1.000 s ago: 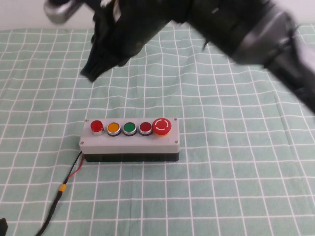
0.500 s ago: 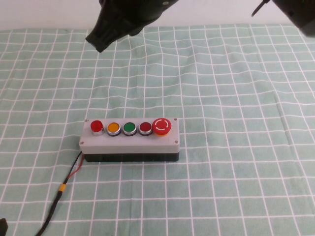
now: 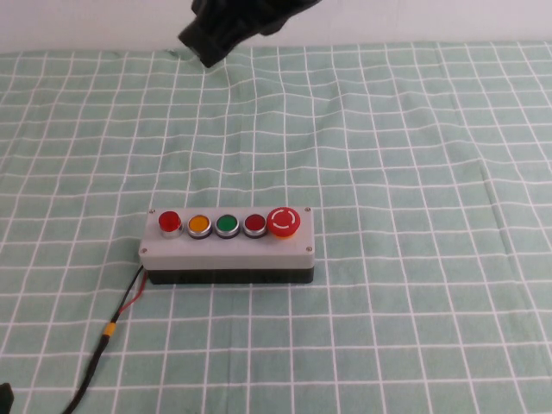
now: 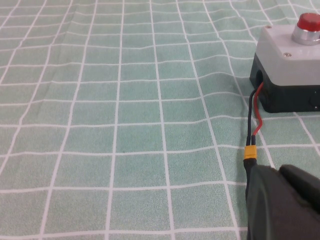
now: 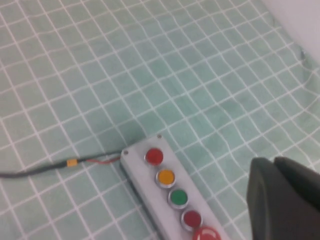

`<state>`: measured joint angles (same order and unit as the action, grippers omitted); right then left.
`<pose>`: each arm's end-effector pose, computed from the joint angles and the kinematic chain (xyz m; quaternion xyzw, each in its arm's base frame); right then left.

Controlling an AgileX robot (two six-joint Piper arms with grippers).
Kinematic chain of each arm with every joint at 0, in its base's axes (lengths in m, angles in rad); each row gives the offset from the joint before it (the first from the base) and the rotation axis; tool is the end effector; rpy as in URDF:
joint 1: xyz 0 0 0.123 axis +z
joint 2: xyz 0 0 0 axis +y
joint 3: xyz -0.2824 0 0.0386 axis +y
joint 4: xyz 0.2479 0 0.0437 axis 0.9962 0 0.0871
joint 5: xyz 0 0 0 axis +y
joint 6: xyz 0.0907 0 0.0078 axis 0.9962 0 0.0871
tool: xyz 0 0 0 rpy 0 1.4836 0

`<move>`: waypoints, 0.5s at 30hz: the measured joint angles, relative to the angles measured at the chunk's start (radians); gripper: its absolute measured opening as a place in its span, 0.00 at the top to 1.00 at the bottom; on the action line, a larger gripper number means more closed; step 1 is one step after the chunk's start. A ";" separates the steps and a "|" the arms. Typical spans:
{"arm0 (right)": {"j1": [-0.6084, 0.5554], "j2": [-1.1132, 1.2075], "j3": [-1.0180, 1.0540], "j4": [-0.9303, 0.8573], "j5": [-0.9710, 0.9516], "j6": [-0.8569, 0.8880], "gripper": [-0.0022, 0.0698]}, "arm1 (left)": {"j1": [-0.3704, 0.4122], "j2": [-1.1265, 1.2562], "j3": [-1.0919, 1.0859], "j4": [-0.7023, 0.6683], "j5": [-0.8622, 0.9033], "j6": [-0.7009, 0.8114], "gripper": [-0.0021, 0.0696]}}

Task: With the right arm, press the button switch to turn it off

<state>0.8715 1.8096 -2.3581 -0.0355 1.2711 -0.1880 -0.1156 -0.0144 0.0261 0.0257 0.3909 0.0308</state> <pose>0.2381 0.2783 0.5007 -0.4484 0.7716 0.1346 0.4306 0.0517 -0.0051 0.1700 0.0659 0.8067 -0.0140 0.5872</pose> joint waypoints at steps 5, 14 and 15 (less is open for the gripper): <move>0.000 -0.140 0.207 0.000 -0.015 -0.001 0.99 | 0.000 0.000 0.000 0.000 0.000 0.000 0.98; 0.000 -0.553 0.871 -0.005 -0.319 0.087 0.99 | 0.000 0.000 0.000 0.000 0.000 0.000 0.98; 0.000 -0.608 0.957 -0.011 -0.366 0.106 0.99 | 0.000 0.000 0.000 0.000 0.000 0.000 0.98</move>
<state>0.8715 1.2020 -1.4010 -0.0461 0.9052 -0.0820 -0.1156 -0.0144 0.0261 0.0257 0.3909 0.0308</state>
